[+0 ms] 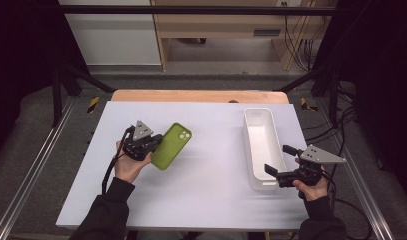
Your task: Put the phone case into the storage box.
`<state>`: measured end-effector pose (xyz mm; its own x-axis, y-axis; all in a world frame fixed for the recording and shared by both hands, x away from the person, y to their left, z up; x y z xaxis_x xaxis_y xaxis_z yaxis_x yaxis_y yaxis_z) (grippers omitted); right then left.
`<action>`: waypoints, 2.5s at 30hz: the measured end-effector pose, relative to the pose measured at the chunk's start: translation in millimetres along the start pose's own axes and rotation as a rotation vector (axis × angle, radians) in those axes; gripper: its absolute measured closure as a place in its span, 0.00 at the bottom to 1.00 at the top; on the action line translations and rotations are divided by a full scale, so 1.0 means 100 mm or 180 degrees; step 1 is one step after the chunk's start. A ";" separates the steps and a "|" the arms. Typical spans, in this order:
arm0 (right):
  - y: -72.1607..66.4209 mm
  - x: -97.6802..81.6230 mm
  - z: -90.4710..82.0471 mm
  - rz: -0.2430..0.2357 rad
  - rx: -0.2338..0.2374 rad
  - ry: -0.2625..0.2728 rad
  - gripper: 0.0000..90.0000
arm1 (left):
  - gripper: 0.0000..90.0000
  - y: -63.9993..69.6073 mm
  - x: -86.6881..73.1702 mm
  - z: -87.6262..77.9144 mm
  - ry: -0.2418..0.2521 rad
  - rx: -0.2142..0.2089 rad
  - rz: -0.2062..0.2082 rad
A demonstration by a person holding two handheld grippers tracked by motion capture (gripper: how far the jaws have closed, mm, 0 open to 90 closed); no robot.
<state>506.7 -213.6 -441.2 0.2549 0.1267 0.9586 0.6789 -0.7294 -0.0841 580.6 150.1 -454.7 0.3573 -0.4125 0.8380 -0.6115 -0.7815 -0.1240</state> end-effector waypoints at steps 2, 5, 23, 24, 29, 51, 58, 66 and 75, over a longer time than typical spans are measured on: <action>-0.01 0.01 0.01 -0.0007 0.0011 0.0004 0.00 | 0.97 0.02 0.01 0.00 0.0009 -0.0008 0.0015; -0.02 0.01 0.01 -0.0016 0.0014 -0.0001 0.00 | 0.97 0.06 0.03 -0.02 0.0018 -0.0011 0.0064; -0.11 0.08 0.04 -0.0063 0.0030 -0.0015 0.01 | 0.97 0.33 0.13 -0.05 0.0082 -0.0118 0.0255; -0.12 0.08 0.05 -0.0075 0.0038 -0.0030 0.00 | 0.97 0.34 0.14 -0.05 0.0089 -0.0118 0.0258; -0.16 0.10 0.06 -0.0095 0.0056 -0.0035 0.00 | 0.97 0.37 0.16 -0.06 0.0098 -0.0110 0.0305; -0.33 0.17 0.16 -0.0114 0.0098 -0.0127 0.01 | 0.97 0.61 0.23 -0.09 0.0126 -0.0184 0.0484; -0.38 0.17 0.22 -0.0129 0.0113 -0.0189 0.00 | 0.97 0.69 0.25 -0.10 0.0126 -0.0196 0.0566; -0.44 0.17 0.27 -0.0132 0.0134 -0.0229 0.01 | 0.97 0.77 0.27 -0.11 0.0135 -0.0223 0.0629; -0.51 0.17 0.34 -0.0143 0.0172 -0.0269 0.00 | 0.97 0.85 0.25 -0.09 0.0095 -0.0245 0.0699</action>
<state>499.7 -151.8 -429.5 0.2790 0.2165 0.9356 0.7265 -0.6847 -0.0582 531.4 77.4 -439.3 0.1893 -0.5537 0.8109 -0.7247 -0.6360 -0.2651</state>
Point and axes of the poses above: each handheld gripper's, and its own axes: z roughly forward along the jaws, x roughly out of its top, y roughly to its right, the point moved 10 cm from there along z, roughly forward along the jaws, and after that the axes turned 1 degree about y, right-handed, at the moved point
